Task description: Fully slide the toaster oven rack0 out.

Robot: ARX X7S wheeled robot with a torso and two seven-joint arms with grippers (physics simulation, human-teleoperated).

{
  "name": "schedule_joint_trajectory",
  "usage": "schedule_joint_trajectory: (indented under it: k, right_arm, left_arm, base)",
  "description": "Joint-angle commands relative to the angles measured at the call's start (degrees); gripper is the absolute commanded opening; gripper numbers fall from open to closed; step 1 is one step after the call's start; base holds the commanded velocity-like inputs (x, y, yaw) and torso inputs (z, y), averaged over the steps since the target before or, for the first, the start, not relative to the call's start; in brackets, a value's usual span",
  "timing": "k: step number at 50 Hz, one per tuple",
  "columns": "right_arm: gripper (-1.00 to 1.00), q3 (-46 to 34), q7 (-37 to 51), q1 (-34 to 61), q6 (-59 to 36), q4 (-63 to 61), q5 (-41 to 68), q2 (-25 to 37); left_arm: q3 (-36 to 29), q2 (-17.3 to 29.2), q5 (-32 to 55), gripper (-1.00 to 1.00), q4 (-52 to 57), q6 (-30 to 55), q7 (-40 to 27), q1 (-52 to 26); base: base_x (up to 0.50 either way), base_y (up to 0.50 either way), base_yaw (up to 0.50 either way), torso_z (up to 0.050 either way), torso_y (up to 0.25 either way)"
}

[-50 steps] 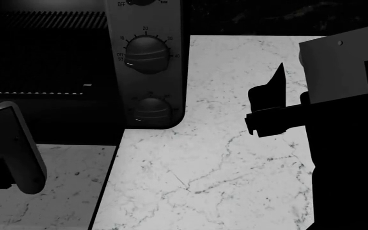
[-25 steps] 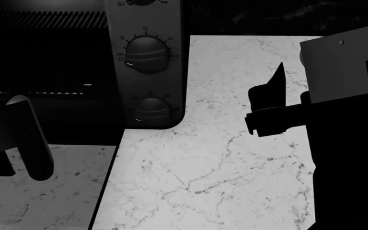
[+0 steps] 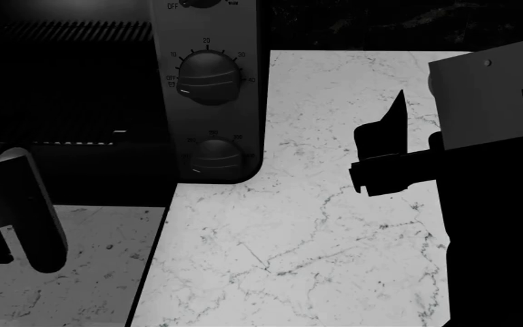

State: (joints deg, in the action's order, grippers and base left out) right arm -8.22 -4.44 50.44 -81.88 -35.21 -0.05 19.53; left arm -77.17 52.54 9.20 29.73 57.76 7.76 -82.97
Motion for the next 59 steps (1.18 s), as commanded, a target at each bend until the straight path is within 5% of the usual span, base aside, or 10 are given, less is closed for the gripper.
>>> schedule_joint_trajectory:
  k: [1, 16, 22, 29, 36, 44, 48, 49, 50, 59]
  right_arm:
    - [1.00, 1.6, -1.4, 0.0, 0.2, -0.3, -0.8, -1.1]
    - [1.00, 1.9, -1.4, 0.1, 0.1, -0.7, -0.7, -1.1]
    - [1.00, 2.3, -1.2, -0.9, 0.8, -0.7, -0.6, -1.2]
    - [1.00, 2.4, -1.2, -1.3, 0.6, -1.3, -0.5, -1.5]
    - [1.00, 2.4, -1.2, -1.5, 0.7, -1.3, -0.3, -1.5]
    - [1.00, 2.4, -0.9, -1.9, 1.5, -0.7, -0.3, -1.9]
    - [1.00, 2.4, -0.9, -1.8, 0.5, -1.7, -0.2, -1.9]
    - [1.00, 2.4, -0.9, -1.9, -0.3, -2.6, -0.2, -1.8]
    - [1.00, 2.5, -0.9, -1.8, -0.9, -3.1, -0.2, -1.8]
    - [1.00, 2.2, -0.7, -1.4, -0.9, -2.9, -0.1, -2.2]
  left_arm:
    - [4.3, 2.3, 6.7, -1.00, 7.3, 2.7, -0.1, 1.6]
    - [10.6, 6.6, 15.1, -1.00, 24.9, 13.0, -4.5, 5.1]
    - [14.5, 7.2, 25.4, -1.00, 30.2, 16.8, -9.4, 2.8]
    - [-7.9, 7.7, 59.4, -1.00, 30.3, 8.1, -35.2, -27.5]
    - [-37.3, 4.0, 66.5, -1.00, 30.3, -7.9, -45.3, -51.9]
    - [-24.6, -0.2, 80.2, -1.00, 30.3, -3.8, -49.7, -51.8]
    - [9.7, -2.7, 112.3, -1.00, 30.2, 26.7, -68.9, -22.8]
    - [18.3, -2.9, 114.4, -1.00, 30.2, 27.4, -69.9, -22.5]
    - [26.9, -3.5, 118.0, 1.00, 30.2, 27.7, -72.5, -22.9]
    - [21.2, -7.7, 146.5, 1.00, 30.2, 20.5, -96.5, -33.2]
  base:
    - [0.00, 0.00, 0.00, 0.000, 0.000]
    - [0.00, 0.00, 0.00, 0.000, 0.000]
    - [0.00, 0.00, 0.00, 0.000, 0.000]
    - [0.00, 0.00, 0.00, 0.000, 0.000]
    - [0.00, 0.00, -0.01, 0.000, 0.000]
    - [0.00, 0.00, 0.00, 0.000, 0.004]
    - [0.00, 0.00, 0.00, 0.000, 0.000]
    - [0.00, 0.00, 0.00, 0.000, 0.000]
    - [0.00, 0.00, 0.00, 0.000, 0.000]
    - [0.00, 0.00, 0.00, 0.000, 0.000]
